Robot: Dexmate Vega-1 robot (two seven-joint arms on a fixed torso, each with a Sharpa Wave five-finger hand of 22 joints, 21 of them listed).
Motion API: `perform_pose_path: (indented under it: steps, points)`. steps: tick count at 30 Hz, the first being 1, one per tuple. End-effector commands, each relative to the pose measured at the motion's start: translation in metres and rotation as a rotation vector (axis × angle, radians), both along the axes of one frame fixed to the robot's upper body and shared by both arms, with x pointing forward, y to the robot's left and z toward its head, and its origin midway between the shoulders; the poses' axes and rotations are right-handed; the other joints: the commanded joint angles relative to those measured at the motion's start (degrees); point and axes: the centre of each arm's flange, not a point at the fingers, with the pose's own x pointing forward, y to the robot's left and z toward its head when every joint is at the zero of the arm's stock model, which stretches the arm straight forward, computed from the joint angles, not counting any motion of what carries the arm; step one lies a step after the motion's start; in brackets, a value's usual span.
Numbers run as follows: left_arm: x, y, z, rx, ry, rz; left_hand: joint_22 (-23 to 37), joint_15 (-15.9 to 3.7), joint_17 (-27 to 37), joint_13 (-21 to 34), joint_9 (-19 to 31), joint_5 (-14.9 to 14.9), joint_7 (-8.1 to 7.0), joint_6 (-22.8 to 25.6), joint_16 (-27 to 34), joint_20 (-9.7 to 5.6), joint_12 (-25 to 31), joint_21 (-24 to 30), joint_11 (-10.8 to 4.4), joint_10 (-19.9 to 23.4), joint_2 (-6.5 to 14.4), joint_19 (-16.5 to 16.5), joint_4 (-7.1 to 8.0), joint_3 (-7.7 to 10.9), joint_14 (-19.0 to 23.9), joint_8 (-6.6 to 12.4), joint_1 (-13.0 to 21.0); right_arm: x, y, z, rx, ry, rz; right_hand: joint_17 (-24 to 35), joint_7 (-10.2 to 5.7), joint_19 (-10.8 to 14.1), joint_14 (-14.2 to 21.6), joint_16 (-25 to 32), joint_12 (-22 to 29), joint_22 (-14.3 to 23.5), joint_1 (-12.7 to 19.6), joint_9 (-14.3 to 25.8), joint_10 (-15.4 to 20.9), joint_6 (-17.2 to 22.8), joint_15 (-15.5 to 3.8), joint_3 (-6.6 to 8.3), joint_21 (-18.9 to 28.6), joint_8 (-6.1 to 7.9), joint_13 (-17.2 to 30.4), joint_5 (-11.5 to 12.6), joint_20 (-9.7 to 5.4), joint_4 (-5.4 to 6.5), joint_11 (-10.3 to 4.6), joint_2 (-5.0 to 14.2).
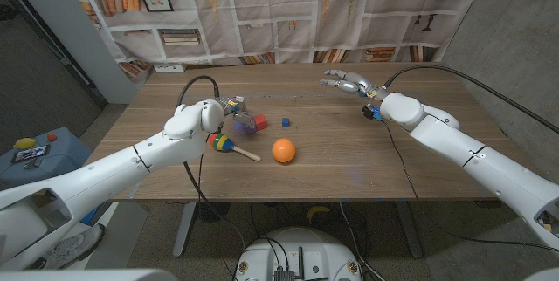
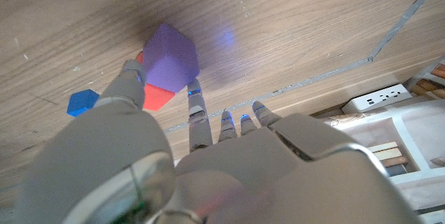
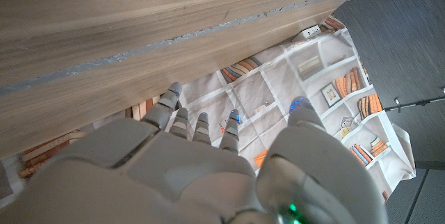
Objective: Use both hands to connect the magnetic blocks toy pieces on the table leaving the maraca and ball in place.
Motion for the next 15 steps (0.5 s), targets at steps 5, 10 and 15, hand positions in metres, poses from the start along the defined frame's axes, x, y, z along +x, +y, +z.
perform_pose_path:
  steps: [5,10,15]
  points:
    - [-0.005,-0.004,0.012,0.031,0.059,-0.007,0.05,1.12,0.23,0.19,-0.22,-0.82,1.53,-6.43,-0.14,0.36,0.05,0.05,1.25,-2.81,-1.00,-2.44,-0.12,-1.10,-4.47,-0.05,-2.61,-0.004,-0.002,-0.002,0.006,-0.004,-0.012,0.00,-0.16,0.08,0.02,0.17,-0.24,0.20,-0.41,-0.02,0.30,0.49,0.43,0.12,0.15,-0.58,0.05,-0.16,0.35,-0.42,0.11,0.30]
    - [-0.011,-0.003,0.019,0.035,0.056,-0.005,0.04,2.07,0.20,0.19,-0.31,-1.10,2.06,-8.75,-0.22,0.66,-0.10,-0.15,2.13,-4.66,-1.25,-4.18,-0.13,-1.30,-6.07,0.08,-3.50,-0.006,-0.003,-0.002,0.011,-0.003,-0.013,-0.03,-0.20,0.05,-0.01,0.15,-0.31,0.20,-0.49,-0.03,0.29,0.52,0.44,0.12,0.13,-0.71,0.02,-0.16,0.36,-0.54,0.11,0.35]
    - [-0.017,0.002,0.027,0.028,0.050,-0.004,0.04,2.49,0.20,0.18,-0.35,-1.26,2.63,-9.92,-0.03,1.23,0.19,-0.25,3.09,-4.75,-1.50,-5.61,-0.05,-1.56,-6.44,0.19,-4.37,-0.006,-0.003,-0.003,0.016,0.001,-0.016,-0.05,-0.43,-0.10,-0.06,0.12,-0.37,0.20,-0.65,-0.04,0.30,0.53,0.32,0.09,0.09,-0.89,0.00,-0.16,0.23,-0.65,-0.09,0.41]
